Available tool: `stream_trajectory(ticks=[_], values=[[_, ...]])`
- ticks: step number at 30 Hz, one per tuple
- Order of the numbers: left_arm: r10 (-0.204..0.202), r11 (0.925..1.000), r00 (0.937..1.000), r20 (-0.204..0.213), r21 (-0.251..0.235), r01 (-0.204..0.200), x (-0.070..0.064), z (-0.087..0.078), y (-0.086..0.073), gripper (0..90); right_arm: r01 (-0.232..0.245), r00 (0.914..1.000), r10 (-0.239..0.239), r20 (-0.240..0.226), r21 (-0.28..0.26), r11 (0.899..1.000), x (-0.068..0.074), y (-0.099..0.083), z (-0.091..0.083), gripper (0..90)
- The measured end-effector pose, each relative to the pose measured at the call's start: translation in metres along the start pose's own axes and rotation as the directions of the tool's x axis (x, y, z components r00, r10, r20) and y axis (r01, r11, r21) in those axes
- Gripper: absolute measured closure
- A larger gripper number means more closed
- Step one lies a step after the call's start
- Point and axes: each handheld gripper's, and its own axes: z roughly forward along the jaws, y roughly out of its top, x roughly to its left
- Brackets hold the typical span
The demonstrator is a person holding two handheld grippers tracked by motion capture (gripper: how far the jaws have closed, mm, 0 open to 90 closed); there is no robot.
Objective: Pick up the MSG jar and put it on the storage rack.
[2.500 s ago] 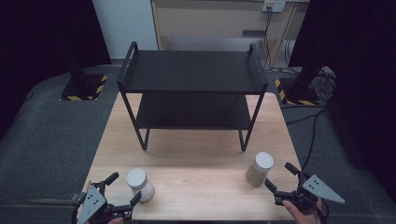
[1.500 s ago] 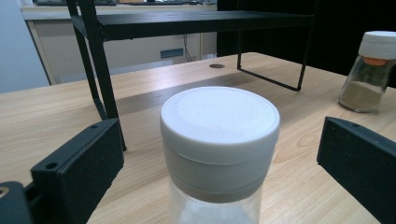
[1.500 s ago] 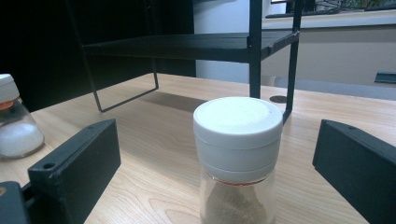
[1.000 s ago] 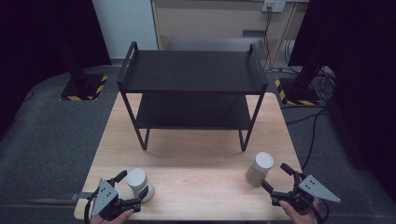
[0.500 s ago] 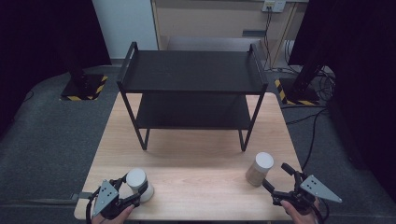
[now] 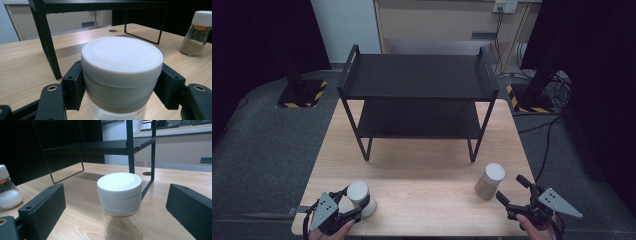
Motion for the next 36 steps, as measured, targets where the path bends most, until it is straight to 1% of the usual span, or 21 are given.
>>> stream_trajectory(ticks=[8, 11, 14, 17, 20, 22, 25, 26, 27, 32, 36], values=[[0.005, 1.0, 0.9999, 0.012, 0.007, -0.005, -0.002, -0.004, 0.013, 32.4, 0.02, 0.9998, -0.019, -0.004, 0.034, 0.999, 0.001, 0.0, 0.003, 3.0], [0.008, 0.9998, 0.9999, 0.009, 0.016, -0.008, -0.006, -0.006, 0.021, 32.5, 0.025, 0.9997, -0.025, -0.003, 0.047, 0.999, 0.002, -0.001, 0.004, 3.0], [0.013, 0.9998, 0.9998, 0.015, 0.016, -0.013, -0.008, -0.008, 0.028, 32.5, 0.029, 0.9996, -0.029, -0.001, 0.046, 0.999, 0.002, 0.0, 0.003, 3.0], [0.016, 0.9998, 0.9998, 0.008, 0.015, -0.016, -0.013, -0.01, 0.033, 32.4, 0.023, 0.9997, -0.023, 0.002, 0.038, 0.999, 0.002, 0.001, 0.002, 3.0], [0.015, 0.9999, 0.9998, 0.009, 0.007, -0.015, -0.015, -0.012, 0.038, 32.4, 0.016, 0.9999, -0.016, 0.0, 0.03, 0.999, 0.002, 0.001, 0.0, 3.0], [0.007, 0.9999, 0.9999, 0.012, -0.013, -0.007, -0.014, -0.013, 0.042, 32.5, 0.012, 0.9999, -0.012, -0.001, 0.028, 1.0, 0.002, 0.0, 0.0, 3.0], [0.001, 0.9996, 0.9998, 0.018, -0.03, -0.001, -0.013, -0.015, 0.048, 32.5, 0.014, 0.9999, -0.014, -0.003, 0.026, 1.0, 0.001, 0.001, 0.0, 3.0], [0.004, 0.9994, 0.9997, 0.022, -0.034, -0.004, -0.012, -0.016, 0.054, 32.4, 0.011, 0.9999, -0.011, -0.003, 0.025, 1.0, 0.001, 0.001, -0.001, 3.0], [0.004, 0.9994, 0.9997, 0.022, -0.034, -0.004, -0.012, -0.016, 0.054, 32.4, 0.011, 0.9999, -0.011, -0.003, 0.025, 1.0, 0.001, 0.001, -0.001, 3.0], [0.016, 0.9993, 0.9987, 0.049, -0.033, -0.014, -0.009, -0.015, 0.07, 32.5, 0.01, 0.9999, -0.01, -0.002, 0.018, 1.0, 0.0, 0.001, -0.002, 3.0], [0.022, 0.9989, 0.9957, 0.09, -0.044, -0.018, -0.003, -0.013, 0.081, 32.4, 0.006, 1.0, -0.006, -0.006, 0.014, 1.0, -0.001, 0.002, -0.003, 3.0]])
